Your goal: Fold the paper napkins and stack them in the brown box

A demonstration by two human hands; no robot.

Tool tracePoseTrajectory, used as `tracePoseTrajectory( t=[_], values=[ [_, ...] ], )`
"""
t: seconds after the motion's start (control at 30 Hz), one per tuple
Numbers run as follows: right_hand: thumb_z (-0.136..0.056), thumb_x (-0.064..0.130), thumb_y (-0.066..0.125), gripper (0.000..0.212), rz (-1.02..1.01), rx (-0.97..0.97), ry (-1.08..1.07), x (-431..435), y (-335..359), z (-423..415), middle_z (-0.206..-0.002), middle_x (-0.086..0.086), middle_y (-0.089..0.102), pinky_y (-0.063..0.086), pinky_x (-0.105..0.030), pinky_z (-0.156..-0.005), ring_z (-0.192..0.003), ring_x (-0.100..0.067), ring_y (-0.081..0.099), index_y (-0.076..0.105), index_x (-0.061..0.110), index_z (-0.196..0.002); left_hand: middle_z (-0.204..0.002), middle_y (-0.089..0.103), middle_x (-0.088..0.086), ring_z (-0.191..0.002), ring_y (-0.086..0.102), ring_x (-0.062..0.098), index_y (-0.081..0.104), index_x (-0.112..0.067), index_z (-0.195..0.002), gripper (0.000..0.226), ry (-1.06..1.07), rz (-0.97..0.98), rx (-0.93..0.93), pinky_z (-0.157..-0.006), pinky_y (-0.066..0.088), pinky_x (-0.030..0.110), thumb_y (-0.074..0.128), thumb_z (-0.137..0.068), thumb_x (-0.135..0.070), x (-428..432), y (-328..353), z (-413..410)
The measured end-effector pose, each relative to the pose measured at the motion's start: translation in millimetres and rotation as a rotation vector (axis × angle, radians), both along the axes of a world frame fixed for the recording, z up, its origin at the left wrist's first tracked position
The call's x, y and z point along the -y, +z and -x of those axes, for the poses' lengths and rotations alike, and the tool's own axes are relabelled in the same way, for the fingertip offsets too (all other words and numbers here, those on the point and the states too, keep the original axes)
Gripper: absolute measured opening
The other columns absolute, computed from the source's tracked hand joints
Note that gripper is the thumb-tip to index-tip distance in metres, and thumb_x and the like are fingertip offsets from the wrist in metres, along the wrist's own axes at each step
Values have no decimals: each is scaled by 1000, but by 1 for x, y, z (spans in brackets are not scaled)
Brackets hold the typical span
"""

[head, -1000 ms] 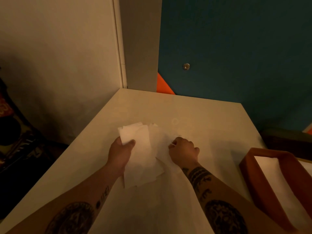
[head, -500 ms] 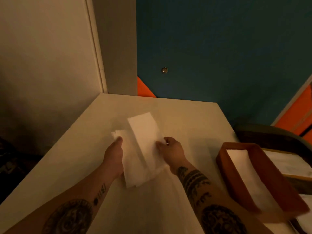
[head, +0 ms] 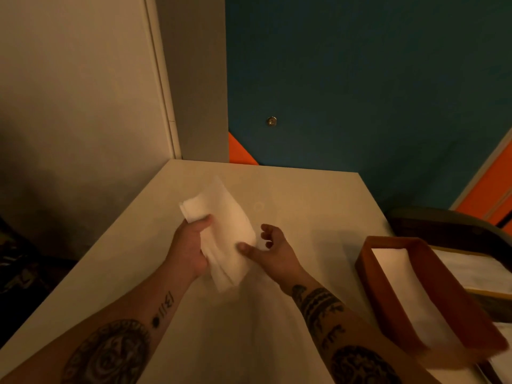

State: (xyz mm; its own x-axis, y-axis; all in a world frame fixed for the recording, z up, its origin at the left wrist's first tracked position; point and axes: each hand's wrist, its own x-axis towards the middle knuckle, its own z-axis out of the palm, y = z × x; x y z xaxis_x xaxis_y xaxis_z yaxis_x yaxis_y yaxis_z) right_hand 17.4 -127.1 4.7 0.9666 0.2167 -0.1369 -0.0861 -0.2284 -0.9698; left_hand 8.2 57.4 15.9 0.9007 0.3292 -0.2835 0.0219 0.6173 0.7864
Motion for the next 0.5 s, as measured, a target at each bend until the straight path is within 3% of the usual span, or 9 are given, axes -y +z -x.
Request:
tracePoseTrajectory(
  t=[0.07,0.17,0.27,0.33,0.5],
  values=[
    [-68,43,91,87,-176,-82,63,3,0,1,-135,3,58,54,-25,-86,-116,-13,60,43,24,-139,-107,78,12,-98,72,34,67,-13,-125,31,-19,75,35,-79,56,47,59,-95,-13,7,11,0],
    [-72,33,88,72,-373,-132,118,9,0,5,-126,2,70,55,-20,-73,-111,-14,67,55,22,-136,-112,77,13,-100,72,36,66,-12,-129,36,-39,133,56,-82,56,47,59,-94,-17,18,19,-3],
    [-76,31,86,59,-410,-156,78,14,-3,7,-120,3,73,53,-44,-92,-115,-24,66,63,26,-129,-118,75,14,-105,70,38,64,-12,-134,41,-61,139,47,-81,55,48,60,-94,-18,25,17,-6],
    [-83,20,82,46,-475,-139,-15,17,-4,5,-116,-2,75,51,-50,-98,-114,-30,66,66,20,-125,-121,74,14,-108,70,37,62,-13,-136,42,-78,134,53,-81,56,48,60,-93,-16,28,13,-9],
    [-87,10,77,19,-435,22,-207,35,7,-2,-98,-3,78,61,-38,-82,-92,-21,74,73,17,-103,-121,73,12,-106,72,29,64,-11,-131,49,-24,-18,107,-76,61,39,64,-86,7,18,-4,-8]
  ],
)
